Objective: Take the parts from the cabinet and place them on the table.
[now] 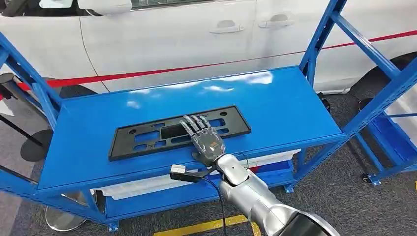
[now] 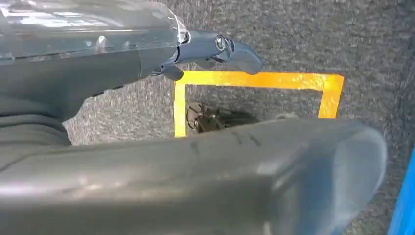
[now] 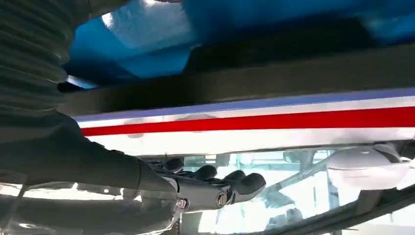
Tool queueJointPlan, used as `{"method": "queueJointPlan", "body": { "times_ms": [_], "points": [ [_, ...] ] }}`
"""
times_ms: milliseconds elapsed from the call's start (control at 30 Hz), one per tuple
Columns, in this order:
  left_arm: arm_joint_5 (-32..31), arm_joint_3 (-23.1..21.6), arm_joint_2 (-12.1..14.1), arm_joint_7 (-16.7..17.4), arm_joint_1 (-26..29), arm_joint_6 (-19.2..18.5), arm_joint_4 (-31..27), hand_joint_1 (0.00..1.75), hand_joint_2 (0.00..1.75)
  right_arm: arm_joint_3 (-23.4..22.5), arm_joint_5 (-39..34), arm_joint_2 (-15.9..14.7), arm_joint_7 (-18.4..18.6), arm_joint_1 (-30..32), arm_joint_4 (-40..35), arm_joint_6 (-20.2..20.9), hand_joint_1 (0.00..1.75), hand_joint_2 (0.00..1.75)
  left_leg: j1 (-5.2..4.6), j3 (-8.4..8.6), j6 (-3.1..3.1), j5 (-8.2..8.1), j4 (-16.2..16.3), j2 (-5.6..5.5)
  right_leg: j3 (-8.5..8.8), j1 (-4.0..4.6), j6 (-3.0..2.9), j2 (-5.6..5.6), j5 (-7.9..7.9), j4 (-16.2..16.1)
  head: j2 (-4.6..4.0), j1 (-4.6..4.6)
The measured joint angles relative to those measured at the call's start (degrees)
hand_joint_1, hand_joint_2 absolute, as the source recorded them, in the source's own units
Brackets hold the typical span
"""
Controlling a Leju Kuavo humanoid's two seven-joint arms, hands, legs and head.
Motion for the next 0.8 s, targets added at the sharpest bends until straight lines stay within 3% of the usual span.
{"method": "queueJointPlan", "body": {
  "times_ms": [33,67,167,200,233,267,333,367,400,467,500,533,567,600,667,700,733,800],
  "points": [
    [-0.02,0.00,0.20,0.07,0.05,0.00,0.00,0.00,0.00,-0.33,0.18,0.07,0.00,0.24,-0.48,-0.02,0.00,1.75,0.34,0.27,-0.36,0.11,0.68,0.03,1.19,-0.33,-0.33,-0.09,0.13,-0.54,0.00,0.02],
    [-0.04,-0.04,0.20,0.11,0.03,-0.04,0.00,0.00,0.00,-0.50,0.37,0.07,0.02,0.25,-0.46,0.02,0.00,1.75,0.29,-0.66,-0.56,-0.52,3.21,0.03,2.07,-0.41,-0.84,-0.18,-0.52,-0.59,0.00,-0.11],
    [-0.11,-0.15,0.22,0.28,0.13,-0.15,0.00,0.00,0.00,-0.94,0.68,0.07,0.02,0.97,-0.44,0.04,0.00,1.75,0.67,-9.58,-1.16,-4.62,16.67,0.05,3.85,-0.32,-1.06,-0.30,-2.27,-0.59,0.00,-0.09],
    [-0.15,-0.31,0.20,0.33,0.31,-0.15,0.00,0.00,0.00,-1.07,0.77,0.07,0.00,1.20,-0.46,0.00,0.00,1.75,0.71,-12.29,-1.30,-4.11,19.42,0.05,4.77,-0.33,-1.01,-0.24,-3.02,-0.59,0.00,-0.09],
    [-0.15,-0.46,0.22,0.41,0.46,-0.15,0.00,0.00,0.00,-1.29,0.79,0.07,0.00,1.32,-0.46,0.00,0.00,1.75,0.74,-13.26,-1.35,-2.21,19.04,0.05,5.62,-0.38,-0.94,-0.12,-3.69,-0.59,0.00,-0.09],
    [-0.15,-0.48,0.22,0.48,0.71,-0.15,0.00,0.00,0.00,-1.46,0.79,0.09,0.00,1.42,-0.46,0.00,1.71,1.75,0.75,-12.84,-1.25,2.16,15.00,0.05,7.14,-0.45,-0.74,0.10,-4.81,-0.59,0.00,-0.09],
    [-0.15,-0.52,0.26,0.72,0.83,0.22,0.02,0.00,0.00,-1.68,0.87,0.11,0.02,1.44,-0.48,0.79,1.75,1.75,0.69,-10.00,-0.65,9.91,4.51,-0.02,9.93,-0.43,-0.16,0.63,-6.57,-0.37,0.00,-0.11],
    [-0.15,-0.57,0.33,0.96,1.08,0.35,0.19,0.00,0.00,-1.81,1.26,0.13,0.09,1.64,-0.37,1.45,1.75,1.75,0.45,-9.74,-0.19,9.21,4.64,-0.05,10.46,-0.64,0.08,0.34,-7.46,-0.65,0.00,-0.04],
    [-0.15,-0.61,0.33,0.98,0.99,0.44,0.37,0.00,0.00,-1.83,1.85,0.37,0.24,1.41,-0.35,2.27,1.75,1.75,-0.08,-9.42,0.06,9.22,4.56,-0.13,10.58,-0.15,0.73,0.59,-7.89,-0.25,0.00,-0.04],
    [-0.13,-0.90,0.33,1.09,0.32,0.57,0.37,0.00,0.00,-2.03,2.60,0.70,0.24,1.15,-0.68,3.06,1.75,1.75,-0.38,-8.40,0.73,6.88,3.84,-0.04,10.78,-0.47,1.52,0.64,-8.35,-0.87,0.02,-0.07],
    [-0.13,-0.96,0.33,1.11,0.19,0.68,0.37,0.00,0.00,-2.14,2.75,0.92,0.24,0.89,-0.85,3.13,1.75,1.75,-0.31,-8.08,1.12,5.93,3.24,-0.07,11.09,-0.43,1.91,0.58,-8.70,-1.35,0.02,-0.09],
    [-0.13,-1.03,0.20,1.11,-0.04,0.70,0.31,0.00,0.00,-2.23,2.80,1.07,0.22,0.76,-1.07,3.15,1.75,1.75,0.47,-7.35,1.35,5.68,2.54,-0.06,11.91,-0.22,2.09,0.58,-9.35,-1.79,0.04,-0.13],
    [-0.13,-1.16,0.13,1.09,0.01,0.72,0.33,0.00,0.00,-2.36,2.84,1.07,0.24,0.74,-1.18,3.17,1.75,1.75,0.57,-6.63,1.68,5.43,2.07,-0.09,11.60,-0.35,2.35,0.23,-9.86,-0.12,0.02,0.00],
    [-0.13,-1.27,0.13,1.09,0.00,0.79,0.33,0.00,0.00,-2.38,2.82,1.07,0.24,0.76,-1.09,3.30,1.75,1.75,0.61,-6.30,2.02,5.21,1.88,-0.08,9.34,-0.39,2.59,0.08,-11.13,3.47,0.02,-0.02],
    [-0.11,-1.33,0.13,1.11,-0.06,0.83,0.33,0.00,0.00,-2.71,2.71,1.03,0.20,0.98,-1.00,3.58,1.75,1.75,0.57,-6.03,2.19,4.71,1.85,-0.16,2.66,-0.55,3.07,0.06,-13.93,13.01,0.02,0.00],
    [-0.11,-1.36,0.13,1.18,-0.01,0.83,0.33,0.00,0.00,-2.93,2.64,1.03,0.09,1.08,-1.00,4.07,1.75,1.75,0.54,-5.68,2.16,4.35,1.85,-0.17,-0.64,-0.59,3.22,0.06,-14.23,16.77,0.00,-0.02],
    [-0.11,-1.38,0.13,1.20,0.12,0.85,0.33,0.00,0.00,-3.19,2.58,1.03,0.04,1.12,-1.00,4.42,1.75,1.75,0.55,-5.12,2.12,3.96,1.85,-0.22,-2.51,-0.61,3.28,0.03,-12.68,17.60,0.02,-0.02],
    [-0.11,-1.42,0.09,1.29,0.21,0.85,0.33,0.00,0.00,-3.56,2.58,1.03,-0.02,1.10,-1.00,5.00,1.75,1.75,0.55,-3.80,1.94,3.17,1.85,-0.30,-2.15,-0.68,3.09,-0.07,-6.01,12.01,0.00,0.00]
  ]
}}
